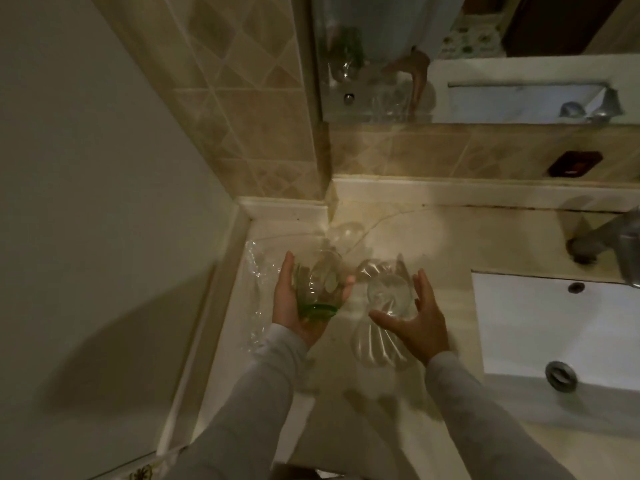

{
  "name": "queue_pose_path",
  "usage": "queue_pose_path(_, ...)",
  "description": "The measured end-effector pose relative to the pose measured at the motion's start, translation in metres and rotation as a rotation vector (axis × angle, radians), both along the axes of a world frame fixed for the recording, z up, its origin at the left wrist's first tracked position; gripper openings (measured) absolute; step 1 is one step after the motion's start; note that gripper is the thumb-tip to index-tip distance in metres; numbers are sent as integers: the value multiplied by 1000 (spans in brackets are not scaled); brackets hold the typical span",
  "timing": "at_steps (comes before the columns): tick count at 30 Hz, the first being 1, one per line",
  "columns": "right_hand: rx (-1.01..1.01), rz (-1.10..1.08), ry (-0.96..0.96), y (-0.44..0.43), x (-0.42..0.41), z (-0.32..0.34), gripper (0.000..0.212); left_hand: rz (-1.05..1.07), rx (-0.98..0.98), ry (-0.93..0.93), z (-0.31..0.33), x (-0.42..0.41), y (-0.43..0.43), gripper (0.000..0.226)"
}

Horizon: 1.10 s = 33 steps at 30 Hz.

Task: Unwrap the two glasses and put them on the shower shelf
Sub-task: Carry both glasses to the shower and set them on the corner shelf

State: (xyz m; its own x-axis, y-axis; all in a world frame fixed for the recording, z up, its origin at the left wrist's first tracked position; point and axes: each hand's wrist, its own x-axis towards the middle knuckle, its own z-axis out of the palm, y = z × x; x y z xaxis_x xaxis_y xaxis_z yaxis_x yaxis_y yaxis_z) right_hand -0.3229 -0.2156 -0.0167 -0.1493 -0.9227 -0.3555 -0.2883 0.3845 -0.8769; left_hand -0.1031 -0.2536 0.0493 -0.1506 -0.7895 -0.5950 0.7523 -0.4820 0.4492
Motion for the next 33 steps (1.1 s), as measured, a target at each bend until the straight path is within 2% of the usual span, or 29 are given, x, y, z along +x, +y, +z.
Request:
queue_pose_path(6, 26, 78, -12, -7, 1, -22, 144, -100, 84, -62, -26, -6, -3, 71)
queue_pose_path(10, 29, 87, -11, -13, 2, -36, 142, -130, 164, -214, -43, -7, -9, 91)
queue_pose_path(13, 8, 57, -20, -17, 3, -45, 131, -150, 197, -271, -52, -11, -15, 83)
queue_pose_path(18, -25, 10, -56, -22, 5, -56, 94, -160, 153, -268, -68, -17, -23, 55)
queue_pose_path(23, -26, -104, -205, -32, 3, -50, 87, -190, 108, -287, -70, -20, -27, 38)
queue_pose_path(30, -27, -163, -351, -39, 1, -9, 79, -217, 36, -310, -54, -17, -25, 43)
queue_pose_path(33, -56, -198, -413, -33, 5, 12, 65, -222, -4, -317, -42, -15, -22, 59)
